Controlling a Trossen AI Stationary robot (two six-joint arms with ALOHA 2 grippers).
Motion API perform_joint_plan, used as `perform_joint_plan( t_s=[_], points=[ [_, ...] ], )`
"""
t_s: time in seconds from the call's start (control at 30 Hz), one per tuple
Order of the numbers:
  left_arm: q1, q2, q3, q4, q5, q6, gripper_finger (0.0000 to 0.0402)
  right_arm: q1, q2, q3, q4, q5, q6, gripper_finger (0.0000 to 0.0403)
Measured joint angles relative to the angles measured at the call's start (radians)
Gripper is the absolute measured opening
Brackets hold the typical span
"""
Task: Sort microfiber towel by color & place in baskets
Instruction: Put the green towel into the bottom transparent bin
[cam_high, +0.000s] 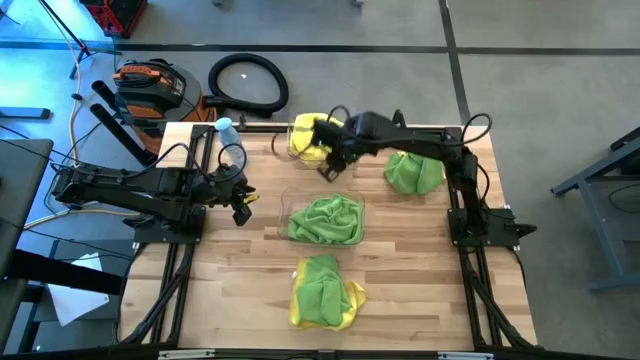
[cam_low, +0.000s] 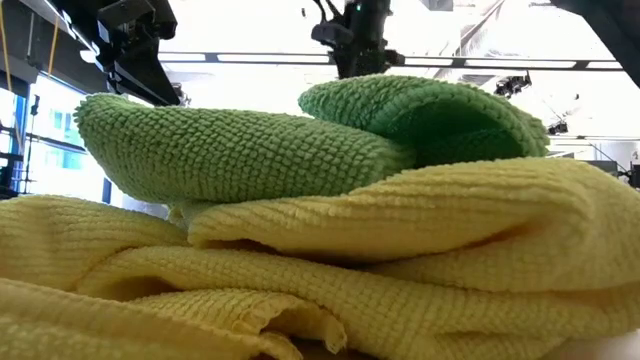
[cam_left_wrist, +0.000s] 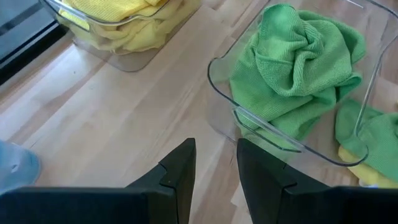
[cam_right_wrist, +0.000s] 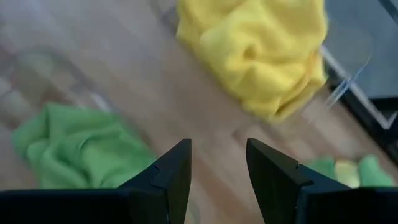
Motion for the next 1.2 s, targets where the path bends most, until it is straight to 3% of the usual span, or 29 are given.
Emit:
perform_joint_plan(
  t_s=[0.5, 0.7, 1.2],
  points=[
    [0.0, 0.0, 0.0, 0.0, 0.057, 0.001, 0.0106, 0.318, -0.001, -0.017, -0.1, 0.123, 0.361, 0.0149],
    [0.0, 0.0, 0.0, 0.0, 0.057, 0.016, 0.0106, 0.433, -0.001, -0.017, -0.121, 0.125, 0.505, 0.0149],
    [-0.003, 0.0, 0.0, 0.0, 0.079, 0.018, 0.0106, 0.725, 0.029, -0.016, -0.079, 0.084, 0.682, 0.0149]
  ],
)
